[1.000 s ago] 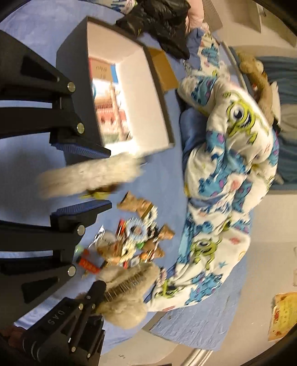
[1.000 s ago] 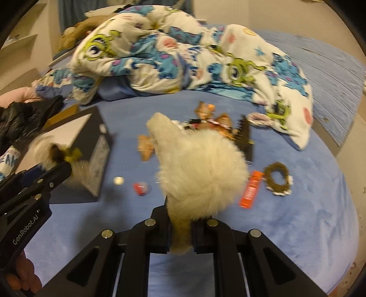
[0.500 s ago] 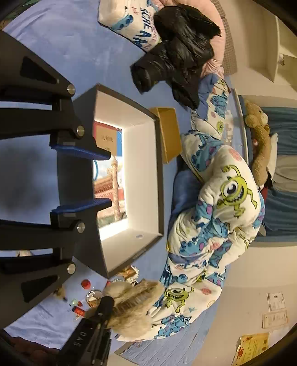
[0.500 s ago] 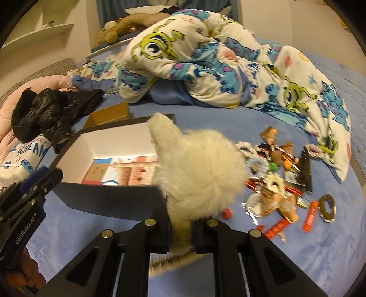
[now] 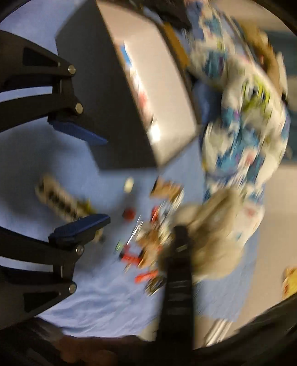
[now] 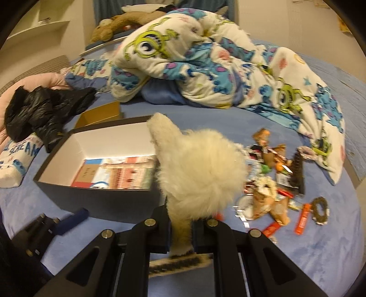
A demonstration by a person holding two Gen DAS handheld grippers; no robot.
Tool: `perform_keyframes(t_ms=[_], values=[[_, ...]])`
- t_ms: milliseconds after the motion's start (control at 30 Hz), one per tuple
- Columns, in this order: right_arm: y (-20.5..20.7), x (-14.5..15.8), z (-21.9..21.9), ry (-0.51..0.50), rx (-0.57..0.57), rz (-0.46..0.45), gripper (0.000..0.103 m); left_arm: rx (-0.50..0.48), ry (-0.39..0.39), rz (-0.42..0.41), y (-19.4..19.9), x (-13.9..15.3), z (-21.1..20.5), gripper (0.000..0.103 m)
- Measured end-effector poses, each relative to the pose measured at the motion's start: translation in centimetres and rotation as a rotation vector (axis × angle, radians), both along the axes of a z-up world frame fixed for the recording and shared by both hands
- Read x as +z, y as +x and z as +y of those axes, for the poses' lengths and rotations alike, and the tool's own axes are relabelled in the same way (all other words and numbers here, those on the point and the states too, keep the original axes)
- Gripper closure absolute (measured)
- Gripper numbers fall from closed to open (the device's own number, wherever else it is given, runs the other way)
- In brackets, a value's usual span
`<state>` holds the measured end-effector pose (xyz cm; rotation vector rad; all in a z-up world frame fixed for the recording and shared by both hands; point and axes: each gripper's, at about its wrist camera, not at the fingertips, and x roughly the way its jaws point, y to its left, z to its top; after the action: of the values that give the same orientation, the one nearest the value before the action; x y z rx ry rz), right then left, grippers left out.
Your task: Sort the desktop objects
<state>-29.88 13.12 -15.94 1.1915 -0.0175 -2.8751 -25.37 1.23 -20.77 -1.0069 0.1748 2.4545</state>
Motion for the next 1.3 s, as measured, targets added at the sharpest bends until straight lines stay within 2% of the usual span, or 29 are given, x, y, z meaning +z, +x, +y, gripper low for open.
perform_keyframes(t_ms=[33,133,200,300,500,567,667,733,800,1067,1133,1300], values=[[0.0,0.1,0.8,0.003,-0.009,0.0,0.091,-0.027,-0.017,-0.014,-0.2,-0.7,1.1,0.036],[0.3,0.2,3.3,-0.001,-0.042,-0.002,0.091,-0.071,-0.133,-0.034,-0.3,-3.3,4.5,0.036],[0.4,0.3,4.6,-0.002,-0.056,-0.001,0.091,-0.096,-0.175,-0.049,-0.4,-4.3,5.8,0.036],[0.5,0.4,6.0,-0.01,-0.07,0.001,0.091,-0.11,-0.198,-0.06,-0.6,-5.4,6.6,0.036],[0.6,-0.1,7.1,-0.029,-0.077,-0.006,0.091,-0.101,-0.197,-0.155,-1.4,-8.2,6.5,0.036],[0.6,-0.4,6.9,-0.031,-0.074,-0.01,0.091,-0.094,-0.185,-0.14,-1.5,-8.2,6.4,0.034],[0.6,-0.6,6.6,-0.028,-0.064,-0.014,0.091,-0.075,-0.154,-0.162,-1.9,-8.4,6.1,0.034],[0.6,-0.6,6.4,-0.026,-0.061,-0.014,0.091,-0.062,-0.144,-0.163,-2.1,-8.3,6.0,0.041],[0.6,-0.6,6.2,-0.03,-0.061,-0.016,0.091,-0.07,-0.127,-0.169,-2.2,-8.1,6.0,0.06],[0.6,-0.1,5.4,-0.016,-0.051,-0.008,0.091,-0.042,-0.133,-0.14,-1.8,-7.3,6.1,0.062],[0.6,0.1,5.3,-0.014,-0.049,-0.006,0.091,-0.024,-0.132,-0.115,-1.6,-6.3,5.9,0.063],[0.5,0.4,5.0,-0.013,-0.047,-0.001,0.091,0.037,-0.067,-0.059,-1.7,-2.5,3.7,0.063]])
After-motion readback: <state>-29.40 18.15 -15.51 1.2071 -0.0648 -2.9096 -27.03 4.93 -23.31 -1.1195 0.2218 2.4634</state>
